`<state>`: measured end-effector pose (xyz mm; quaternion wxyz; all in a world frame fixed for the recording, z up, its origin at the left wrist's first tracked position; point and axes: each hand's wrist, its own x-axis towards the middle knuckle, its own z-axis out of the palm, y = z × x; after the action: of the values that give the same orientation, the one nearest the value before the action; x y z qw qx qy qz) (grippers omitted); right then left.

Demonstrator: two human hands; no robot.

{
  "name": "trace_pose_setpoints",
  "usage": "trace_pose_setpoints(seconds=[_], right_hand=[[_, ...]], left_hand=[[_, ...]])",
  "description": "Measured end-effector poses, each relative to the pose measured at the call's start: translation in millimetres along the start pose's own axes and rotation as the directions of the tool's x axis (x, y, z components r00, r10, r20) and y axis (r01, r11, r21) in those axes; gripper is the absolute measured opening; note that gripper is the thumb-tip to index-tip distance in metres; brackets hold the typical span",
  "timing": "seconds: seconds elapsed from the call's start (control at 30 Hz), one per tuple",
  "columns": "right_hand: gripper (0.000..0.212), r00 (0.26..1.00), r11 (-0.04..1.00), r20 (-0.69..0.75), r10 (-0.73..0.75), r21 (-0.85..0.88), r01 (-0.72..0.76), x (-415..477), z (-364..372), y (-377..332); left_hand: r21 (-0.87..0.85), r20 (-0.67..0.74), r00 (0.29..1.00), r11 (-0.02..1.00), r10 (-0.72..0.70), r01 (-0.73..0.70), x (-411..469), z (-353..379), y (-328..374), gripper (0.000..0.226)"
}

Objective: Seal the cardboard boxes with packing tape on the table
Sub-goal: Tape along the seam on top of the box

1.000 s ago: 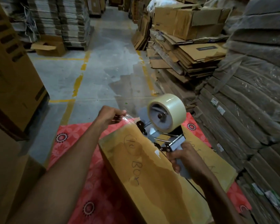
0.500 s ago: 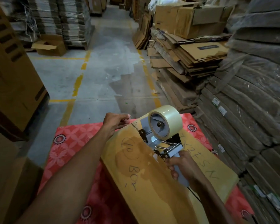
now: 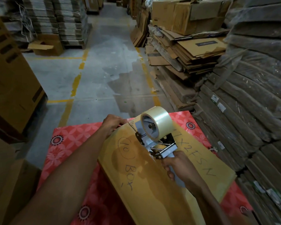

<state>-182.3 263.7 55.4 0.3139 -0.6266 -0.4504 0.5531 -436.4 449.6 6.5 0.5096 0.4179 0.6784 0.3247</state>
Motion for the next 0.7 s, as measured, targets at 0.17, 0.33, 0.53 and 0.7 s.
trace_pose_setpoints(seconds=[0.17, 0.33, 0.53, 0.7], right_hand=[[0.021, 0.998, 0.998, -0.027, 0.057, -0.031, -0.058, 0, 2, -7], [0.020, 0.995, 0.993, -0.057, 0.082, -0.077, -0.086, 1, 3, -8], [0.018, 0.993, 0.974, -0.084, 0.083, -0.205, -0.099, 4, 0, -14], [0.025, 0.999, 0.942, -0.015, 0.042, -0.333, -0.044, -3, -4, -17]], left_hand=[[0.362, -0.073, 0.996, 0.932, 0.056, -0.026, -4, 1, 3, 0.029], [0.656, -0.173, 0.900, 0.729, 0.400, -0.198, -31, 31, 17, 0.028], [0.825, 0.119, 0.956, 0.509, 0.267, -0.245, -33, 46, 7, 0.026], [0.868, 0.123, 0.958, 0.439, 0.259, -0.230, -38, 47, 15, 0.036]])
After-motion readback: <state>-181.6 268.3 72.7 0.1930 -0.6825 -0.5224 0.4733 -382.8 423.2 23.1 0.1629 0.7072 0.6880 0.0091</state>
